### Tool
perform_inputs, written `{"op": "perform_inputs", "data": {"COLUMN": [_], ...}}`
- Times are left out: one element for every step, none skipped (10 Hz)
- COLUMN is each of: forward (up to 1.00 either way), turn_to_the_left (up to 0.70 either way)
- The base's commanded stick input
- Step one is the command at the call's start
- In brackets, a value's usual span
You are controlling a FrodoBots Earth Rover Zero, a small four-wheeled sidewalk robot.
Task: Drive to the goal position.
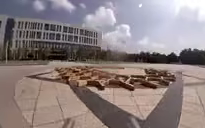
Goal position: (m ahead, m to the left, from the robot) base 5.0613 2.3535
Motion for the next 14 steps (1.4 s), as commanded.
{"op": "perform_inputs", "data": {"forward": [0.70, 0.70, 0.70, 0.70, 0.70, 0.00, 0.00, 0.00, 0.00, 0.00, 0.00, 0.00, 0.00, 0.00], "turn_to_the_left": [0.04, 0.04, 0.04, 0.04, 0.04, 0.70, 0.70, 0.70, 0.70, 0.70, 0.70, 0.70, 0.70, 0.70]}}
